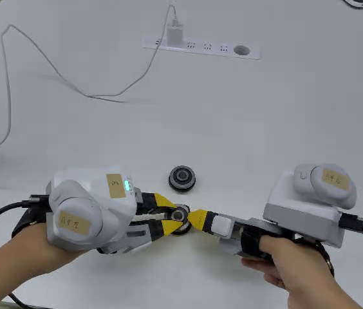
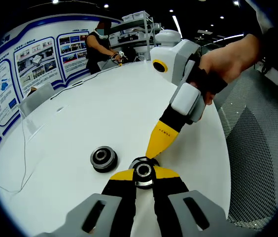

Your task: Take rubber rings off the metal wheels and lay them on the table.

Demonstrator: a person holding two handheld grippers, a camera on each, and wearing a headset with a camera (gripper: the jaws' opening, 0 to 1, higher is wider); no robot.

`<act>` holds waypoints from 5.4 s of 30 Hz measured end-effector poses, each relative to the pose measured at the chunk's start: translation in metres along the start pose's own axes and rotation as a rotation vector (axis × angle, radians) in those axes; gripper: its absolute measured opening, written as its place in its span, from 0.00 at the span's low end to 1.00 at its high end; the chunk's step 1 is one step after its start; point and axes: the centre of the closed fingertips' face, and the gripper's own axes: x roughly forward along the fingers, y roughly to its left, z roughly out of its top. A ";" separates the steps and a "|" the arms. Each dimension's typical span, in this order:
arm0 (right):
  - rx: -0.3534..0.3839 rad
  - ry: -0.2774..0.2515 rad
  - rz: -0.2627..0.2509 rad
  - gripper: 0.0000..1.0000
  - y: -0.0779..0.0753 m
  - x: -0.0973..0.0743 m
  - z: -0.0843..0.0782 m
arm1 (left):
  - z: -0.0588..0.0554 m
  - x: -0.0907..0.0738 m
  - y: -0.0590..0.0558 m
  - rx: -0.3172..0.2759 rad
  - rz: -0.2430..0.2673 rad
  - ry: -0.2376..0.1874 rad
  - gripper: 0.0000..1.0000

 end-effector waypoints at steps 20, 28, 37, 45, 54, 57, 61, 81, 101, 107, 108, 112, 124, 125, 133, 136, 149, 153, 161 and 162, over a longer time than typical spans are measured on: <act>-0.050 -0.002 0.062 0.00 0.017 0.001 -0.002 | 0.000 0.000 0.000 -0.006 0.002 -0.011 0.12; -0.066 0.004 0.060 0.00 0.021 0.000 -0.002 | 0.000 0.000 0.000 -0.001 0.011 -0.006 0.12; -0.069 -0.014 0.028 0.00 0.014 -0.001 0.001 | 0.000 0.000 -0.001 0.009 0.017 0.009 0.12; -0.049 -0.021 0.029 0.00 0.014 -0.001 0.002 | 0.001 0.000 0.000 0.017 0.016 0.018 0.13; -0.025 -0.026 0.036 0.01 0.015 0.001 0.002 | 0.005 -0.007 -0.002 0.015 -0.002 0.013 0.13; -0.021 -0.021 0.047 0.01 0.018 0.001 0.001 | 0.007 -0.013 -0.001 0.016 0.007 0.007 0.15; -0.013 -0.015 0.067 0.01 0.023 0.002 -0.001 | 0.010 -0.020 0.002 0.004 0.027 -0.007 0.15; 0.110 -0.188 0.048 0.01 -0.009 -0.032 0.044 | 0.019 -0.041 0.016 -0.018 0.097 -0.048 0.23; -0.012 -0.182 -0.235 0.02 -0.078 -0.056 0.035 | 0.026 -0.035 0.010 -0.005 0.084 -0.052 0.22; -0.059 -0.197 -0.248 0.08 -0.078 -0.059 0.040 | 0.027 -0.034 0.010 -0.009 0.084 -0.057 0.22; -0.065 -0.200 -0.251 0.08 -0.078 -0.060 0.040 | 0.027 -0.034 0.010 -0.006 0.086 -0.055 0.22; -0.107 -0.220 -0.247 0.11 -0.074 -0.063 0.045 | 0.026 -0.033 0.011 -0.005 0.086 -0.050 0.22; -0.247 -0.232 -0.051 0.21 -0.031 -0.053 0.048 | 0.022 -0.024 0.010 -0.001 0.063 -0.028 0.21; -0.252 -0.230 -0.039 0.22 -0.029 -0.053 0.048 | 0.021 -0.022 0.009 0.000 0.059 -0.026 0.21; -0.292 -0.185 0.032 0.24 -0.015 -0.048 0.036 | 0.013 -0.009 0.005 0.008 0.028 0.005 0.21; -0.294 -0.176 0.052 0.24 -0.012 -0.048 0.033 | 0.010 -0.006 0.004 0.009 0.018 0.017 0.21; -0.270 -0.148 0.106 0.24 -0.004 -0.043 0.023 | 0.004 0.000 0.001 -0.012 -0.008 0.038 0.19; -0.260 -0.149 0.113 0.24 -0.003 -0.042 0.022 | 0.004 0.001 0.000 -0.017 -0.013 0.037 0.17; -0.247 -0.139 0.122 0.24 -0.002 -0.040 0.018 | 0.003 0.001 0.000 -0.031 -0.024 0.043 0.14; -0.247 -0.138 0.126 0.24 -0.001 -0.039 0.017 | 0.003 0.001 0.000 -0.026 -0.026 0.043 0.14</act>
